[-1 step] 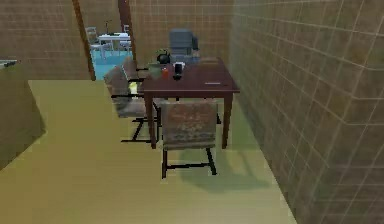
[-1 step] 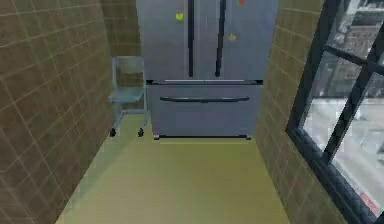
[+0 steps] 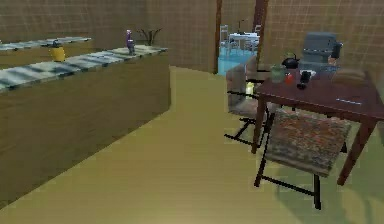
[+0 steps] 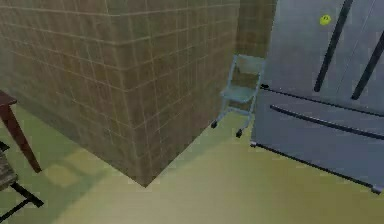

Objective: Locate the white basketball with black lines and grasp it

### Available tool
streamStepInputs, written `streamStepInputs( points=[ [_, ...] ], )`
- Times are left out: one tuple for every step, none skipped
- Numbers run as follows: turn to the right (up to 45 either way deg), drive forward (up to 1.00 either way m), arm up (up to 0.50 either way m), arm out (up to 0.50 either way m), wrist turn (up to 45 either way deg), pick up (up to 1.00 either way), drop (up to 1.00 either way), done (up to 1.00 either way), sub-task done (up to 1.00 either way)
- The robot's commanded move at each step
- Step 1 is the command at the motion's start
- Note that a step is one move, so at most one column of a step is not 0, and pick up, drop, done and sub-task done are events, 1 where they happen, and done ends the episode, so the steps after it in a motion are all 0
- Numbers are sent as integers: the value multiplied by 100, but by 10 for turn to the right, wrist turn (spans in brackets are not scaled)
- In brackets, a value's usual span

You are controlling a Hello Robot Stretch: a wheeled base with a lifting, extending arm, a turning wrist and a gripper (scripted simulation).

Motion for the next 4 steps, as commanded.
streamStepInputs(
  points=[
    [0, 100, 0, 0, 0, 0, 0, 0, 0],
    [0, 100, 0, 0, 0, 0, 0, 0, 0],
    [0, 25, 0, 0, 0, 0, 0, 0, 0],
    [210, 0, 0, 0, 0, 0, 0, 0, 0]
  ],
)
